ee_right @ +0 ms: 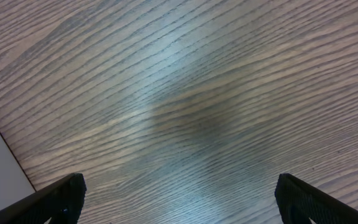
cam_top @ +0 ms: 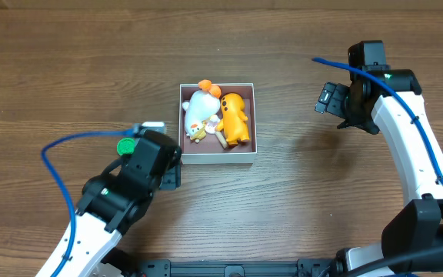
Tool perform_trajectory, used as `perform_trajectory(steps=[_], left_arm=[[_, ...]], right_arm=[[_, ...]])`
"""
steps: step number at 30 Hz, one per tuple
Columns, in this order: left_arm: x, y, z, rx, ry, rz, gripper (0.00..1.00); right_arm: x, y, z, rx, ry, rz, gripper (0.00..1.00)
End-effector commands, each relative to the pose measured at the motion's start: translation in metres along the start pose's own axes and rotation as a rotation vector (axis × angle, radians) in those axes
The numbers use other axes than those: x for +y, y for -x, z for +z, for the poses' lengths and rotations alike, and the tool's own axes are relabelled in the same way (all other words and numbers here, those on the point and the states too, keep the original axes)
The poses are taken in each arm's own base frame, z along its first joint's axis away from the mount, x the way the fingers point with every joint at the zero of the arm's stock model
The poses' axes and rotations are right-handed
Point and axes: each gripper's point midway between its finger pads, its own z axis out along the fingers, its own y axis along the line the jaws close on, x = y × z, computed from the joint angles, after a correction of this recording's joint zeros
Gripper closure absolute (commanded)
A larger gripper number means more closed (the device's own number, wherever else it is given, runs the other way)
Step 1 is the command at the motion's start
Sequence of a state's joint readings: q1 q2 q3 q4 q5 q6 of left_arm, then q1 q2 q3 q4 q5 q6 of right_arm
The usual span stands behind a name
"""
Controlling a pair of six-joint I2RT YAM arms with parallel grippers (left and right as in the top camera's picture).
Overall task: Pack container
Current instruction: 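Move the left gripper to the red ball toy and grasp it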
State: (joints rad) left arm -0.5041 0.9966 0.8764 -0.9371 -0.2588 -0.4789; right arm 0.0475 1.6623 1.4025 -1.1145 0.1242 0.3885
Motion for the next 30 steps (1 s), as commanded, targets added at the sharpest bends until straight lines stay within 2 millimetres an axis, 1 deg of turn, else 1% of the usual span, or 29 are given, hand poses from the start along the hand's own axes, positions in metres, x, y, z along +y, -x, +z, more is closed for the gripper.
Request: perform_trajectory(steps=[1,3,6,7,9,13,15,17,19,21,25,28,30], left_arm=[[-0.004,0.012,0.022,0.001,0.041,0.357,0.36],[-0.005,0.009,0.034,0.042,0.052,0.504,0.36],[-0.003,0.001,0.051,0.12,0.062,0.7,0.24],[-0.002,-0.003,0.058,0.148,0.063,0.748,0.23],[-0.002,-0.005,0.068,0.176,0.069,0.748,0.18],[0.0,-0.008,0.082,0.211,0.058,0.73,0.13],[-0.01,-0.01,0.085,0.211,-0.028,0.741,0.12],[-0.023,-0.011,0.086,0.2,-0.134,0.759,0.09],[-0.031,-0.01,0.086,0.184,-0.208,0.759,0.07],[-0.033,-0.007,0.087,0.172,-0.233,0.739,0.07],[-0.026,-0.006,0.088,0.181,-0.229,0.714,0.11],[-0.022,-0.013,0.087,0.207,-0.232,0.727,0.13],[-0.023,-0.018,0.086,0.224,-0.248,0.747,0.12]], right_arm=[[0.0,0.008,-0.004,-0.025,-0.003,0.003,0.0],[0.0,0.008,-0.004,-0.025,-0.003,0.003,0.0],[0.0,0.008,-0.004,-0.025,-0.003,0.003,0.0],[0.0,0.008,-0.004,-0.025,-0.003,0.003,0.0],[0.0,0.008,-0.004,-0.025,-0.003,0.003,0.0],[0.0,0.008,-0.004,-0.025,-0.003,0.003,0.0],[0.0,0.008,-0.004,-0.025,-0.003,0.003,0.0],[0.0,0.008,-0.004,-0.025,-0.003,0.003,0.0],[0.0,0.008,-0.004,-0.025,-0.003,0.003,0.0],[0.0,0.008,-0.004,-0.025,-0.003,0.003,0.0],[0.0,0.008,-0.004,-0.025,-0.003,0.003,0.0],[0.0,0.008,-0.004,-0.025,-0.003,0.003,0.0],[0.0,0.008,-0.004,-0.025,-0.003,0.003,0.0]])
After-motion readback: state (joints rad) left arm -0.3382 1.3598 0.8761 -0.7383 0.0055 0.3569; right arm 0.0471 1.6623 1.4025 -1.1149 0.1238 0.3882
